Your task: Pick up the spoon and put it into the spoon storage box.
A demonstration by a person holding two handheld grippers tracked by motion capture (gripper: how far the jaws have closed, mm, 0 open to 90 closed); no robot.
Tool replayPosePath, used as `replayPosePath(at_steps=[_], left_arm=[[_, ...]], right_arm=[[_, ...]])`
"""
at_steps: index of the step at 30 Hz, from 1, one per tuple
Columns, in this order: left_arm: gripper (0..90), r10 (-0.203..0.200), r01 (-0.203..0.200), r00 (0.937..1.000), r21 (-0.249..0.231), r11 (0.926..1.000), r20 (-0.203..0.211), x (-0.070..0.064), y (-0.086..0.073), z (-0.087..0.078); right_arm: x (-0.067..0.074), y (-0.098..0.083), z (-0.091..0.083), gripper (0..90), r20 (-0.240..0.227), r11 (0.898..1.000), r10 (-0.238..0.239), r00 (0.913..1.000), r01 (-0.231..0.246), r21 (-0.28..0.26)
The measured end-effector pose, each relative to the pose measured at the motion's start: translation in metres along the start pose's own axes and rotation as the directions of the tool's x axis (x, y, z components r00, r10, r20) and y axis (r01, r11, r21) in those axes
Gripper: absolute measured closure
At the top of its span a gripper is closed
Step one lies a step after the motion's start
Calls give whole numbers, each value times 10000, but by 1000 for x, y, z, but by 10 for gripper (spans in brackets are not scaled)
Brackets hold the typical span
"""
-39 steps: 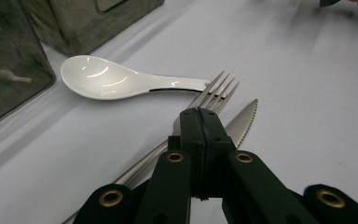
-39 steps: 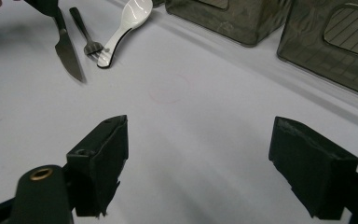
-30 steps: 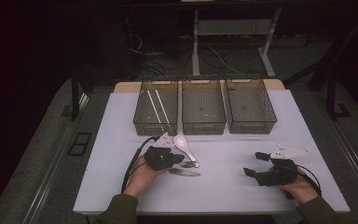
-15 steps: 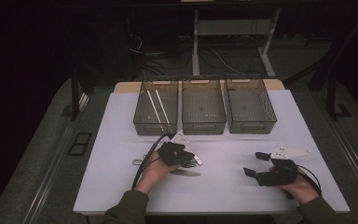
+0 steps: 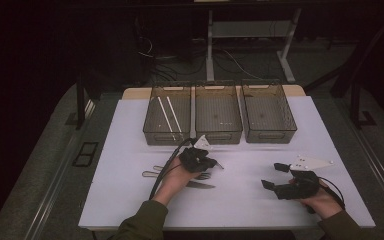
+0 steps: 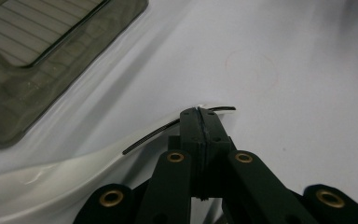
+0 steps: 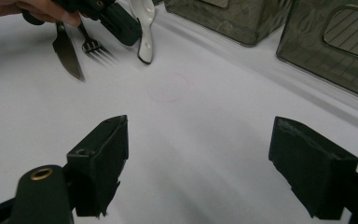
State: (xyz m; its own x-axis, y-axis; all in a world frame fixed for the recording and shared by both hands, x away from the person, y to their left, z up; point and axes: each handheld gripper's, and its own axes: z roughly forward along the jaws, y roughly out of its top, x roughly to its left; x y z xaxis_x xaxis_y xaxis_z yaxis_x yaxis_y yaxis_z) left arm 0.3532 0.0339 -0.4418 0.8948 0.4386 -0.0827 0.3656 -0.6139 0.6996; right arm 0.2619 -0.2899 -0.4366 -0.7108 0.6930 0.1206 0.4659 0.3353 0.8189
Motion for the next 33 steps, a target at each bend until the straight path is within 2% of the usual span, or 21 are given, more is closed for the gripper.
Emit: replayPosePath(at_steps=[5, 7, 10, 11, 12, 13, 16, 18, 21, 24, 28, 33], left_arm=[[887, 176, -176, 9998, 34, 9998, 36, 1, 4, 5], [887, -25, 25, 10000, 10, 10000, 49, -1, 5, 6], [887, 3, -3, 10000, -22, 10000, 70, 0, 8, 10], [887, -150, 151, 9998, -52, 9999, 93, -1, 9, 11], [887, 43, -42, 9999, -42, 10000, 118, 0, 10, 11], [887, -88, 88, 9999, -56, 9999, 145, -2, 10, 12], [887, 71, -71, 9998, -9, 10000, 160, -2, 11, 12], [887, -52, 54, 9998, -99, 9999, 178, -2, 11, 10], [887, -101, 109, 9996, -283, 9995, 262, -1, 11, 3], [867, -254, 261, 9996, -502, 9984, 156, 3, 10, -10], [767, -636, 606, 9974, -834, 9947, -332, 16, 3, -31], [624, -1101, 1036, 9893, -708, 9921, -954, 33, -11, -47]], right_arm=[[0, 0, 0, 197, 2, 10000, -28, 10000, 28, -5], [0, 0, 0, 197, 15, 10000, -62, 10000, 62, -6], [0, 0, 0, 197, 5, 10000, -63, 10000, 63, 0], [0, 0, 0, 197, 10, 10000, -71, 10000, 71, 2], [0, 0, 0, 197, 9, 10000, -66, 10000, 66, 0], [0, 0, 0, 197, 13, 10000, -72, 10000, 72, -8], [0, 0, 0, 197, 12, 10000, -75, 10000, 75, -16], [0, 0, 0, 197, 11, 10000, -79, 10000, 79, -7], [1, 0, -1, 197, -4, 9999, -100, 9999, 100, -12], [1, 0, -1, 197, 6, 9999, -103, 9999, 103, -14], [1, 0, -1, 197, -11, 9999, -111, 9999, 111, 9], [1, 0, 0, 197, 7, 9999, -146, 9999, 146, 25]])
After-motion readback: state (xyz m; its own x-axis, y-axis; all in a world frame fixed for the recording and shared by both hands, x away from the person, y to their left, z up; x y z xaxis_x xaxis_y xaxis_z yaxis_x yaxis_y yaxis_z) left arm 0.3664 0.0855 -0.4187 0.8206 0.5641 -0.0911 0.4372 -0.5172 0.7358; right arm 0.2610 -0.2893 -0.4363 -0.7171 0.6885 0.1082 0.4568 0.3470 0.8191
